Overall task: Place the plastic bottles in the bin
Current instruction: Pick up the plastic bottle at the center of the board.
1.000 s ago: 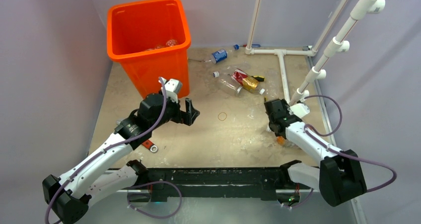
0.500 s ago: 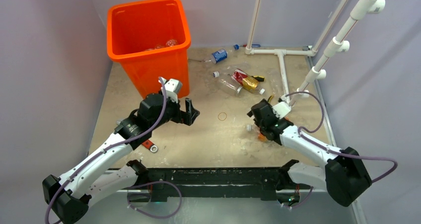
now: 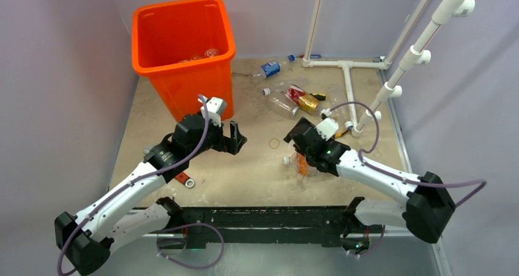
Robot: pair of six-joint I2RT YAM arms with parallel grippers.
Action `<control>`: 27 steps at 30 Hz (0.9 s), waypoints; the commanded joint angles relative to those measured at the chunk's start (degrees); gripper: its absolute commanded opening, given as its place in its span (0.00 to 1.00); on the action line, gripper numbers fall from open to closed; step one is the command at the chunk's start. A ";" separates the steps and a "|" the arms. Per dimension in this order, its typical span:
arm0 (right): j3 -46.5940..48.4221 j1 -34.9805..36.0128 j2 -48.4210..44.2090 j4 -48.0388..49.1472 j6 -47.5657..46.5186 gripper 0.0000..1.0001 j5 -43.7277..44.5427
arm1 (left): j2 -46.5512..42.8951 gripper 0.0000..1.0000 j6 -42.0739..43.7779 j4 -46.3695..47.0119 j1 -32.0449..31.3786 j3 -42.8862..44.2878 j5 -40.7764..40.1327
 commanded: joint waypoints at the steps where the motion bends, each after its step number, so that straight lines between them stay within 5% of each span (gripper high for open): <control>1: 2.79 -0.64 -6.51 -2.85 -10.74 0.98 7.17 | 1.44 0.99 1.09 0.53 -0.37 0.89 0.39; 8: -5.21 -17.74 -10.96 15.37 -31.54 0.83 -4.49 | 5.98 0.99 -5.55 6.76 -1.76 -0.74 15.75; 15: -8.46 -19.04 -5.68 20.84 -31.16 0.70 -5.30 | 15.47 0.98 -10.99 10.98 -22.23 -0.34 2.17; 27: -13.05 -19.98 -4.80 22.82 -28.97 0.71 -10.99 | 32.04 0.86 -19.90 29.37 -24.93 -2.72 5.98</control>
